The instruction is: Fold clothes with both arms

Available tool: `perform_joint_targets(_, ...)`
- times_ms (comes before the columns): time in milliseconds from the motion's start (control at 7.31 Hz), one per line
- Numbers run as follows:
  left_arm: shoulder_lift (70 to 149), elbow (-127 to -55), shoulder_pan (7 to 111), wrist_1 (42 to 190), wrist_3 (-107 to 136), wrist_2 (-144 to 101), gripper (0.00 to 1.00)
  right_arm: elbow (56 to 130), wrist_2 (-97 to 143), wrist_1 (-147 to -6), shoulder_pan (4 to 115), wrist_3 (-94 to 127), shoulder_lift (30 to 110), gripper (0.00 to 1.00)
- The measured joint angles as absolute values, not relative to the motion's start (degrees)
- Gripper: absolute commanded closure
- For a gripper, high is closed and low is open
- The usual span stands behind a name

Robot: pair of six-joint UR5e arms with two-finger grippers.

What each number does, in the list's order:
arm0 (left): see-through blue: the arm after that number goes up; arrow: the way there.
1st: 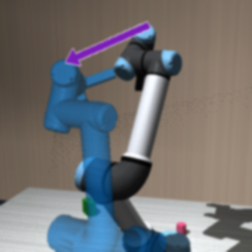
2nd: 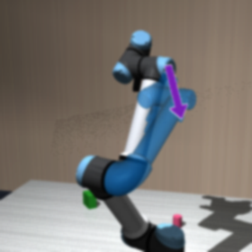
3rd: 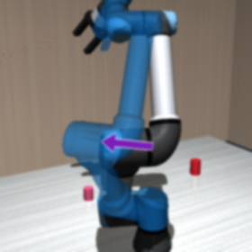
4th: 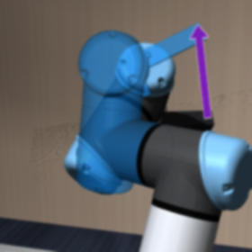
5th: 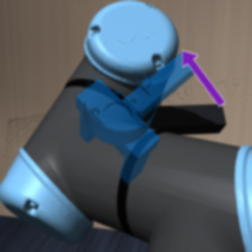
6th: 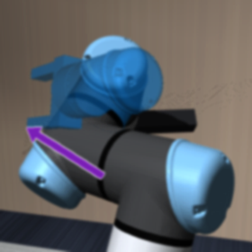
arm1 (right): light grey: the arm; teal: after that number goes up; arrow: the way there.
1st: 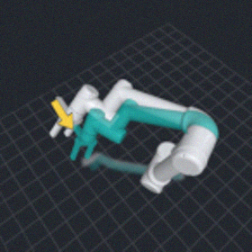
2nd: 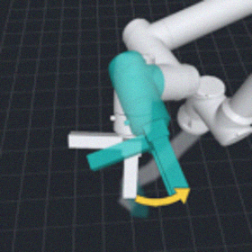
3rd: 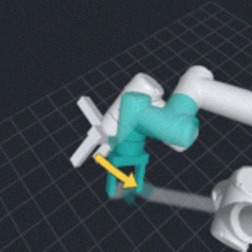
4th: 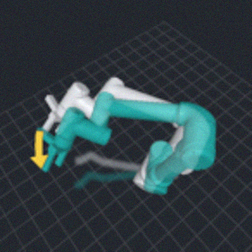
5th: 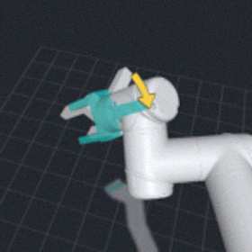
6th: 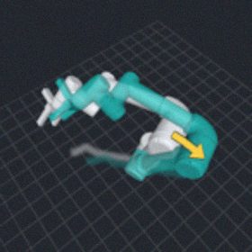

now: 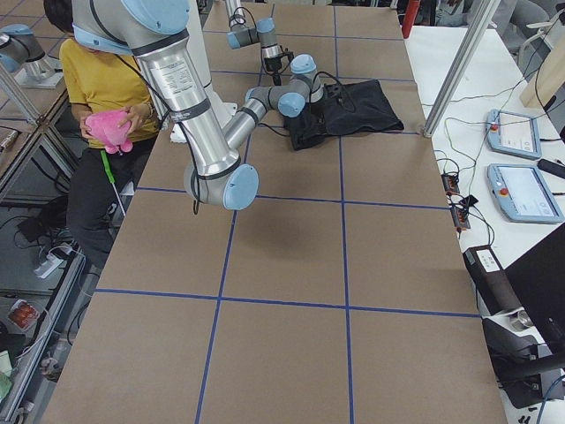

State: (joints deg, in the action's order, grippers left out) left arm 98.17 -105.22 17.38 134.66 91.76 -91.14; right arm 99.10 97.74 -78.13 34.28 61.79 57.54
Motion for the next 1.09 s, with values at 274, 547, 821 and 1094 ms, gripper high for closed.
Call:
perform_joint_targets(274,98.3,-105.6,17.1,134.6,91.8,-90.9,1.00,99.2,97.7,-78.1,34.3,61.8,57.5,0.01)
perform_joint_targets(547,98.7,-106.0,16.3,134.6,91.8,-90.5,1.00,99.6,97.9,-78.1,34.3,61.7,57.7,0.01)
perform_joint_targets(821,98.4,-108.3,12.8,134.7,91.7,-89.4,1.00,102.2,97.9,-78.2,34.1,61.7,59.6,0.01)
perform_joint_targets(1094,95.4,-111.7,9.4,134.9,90.3,-88.4,1.00,106.4,97.9,-78.3,31.6,62.7,61.5,0.01)
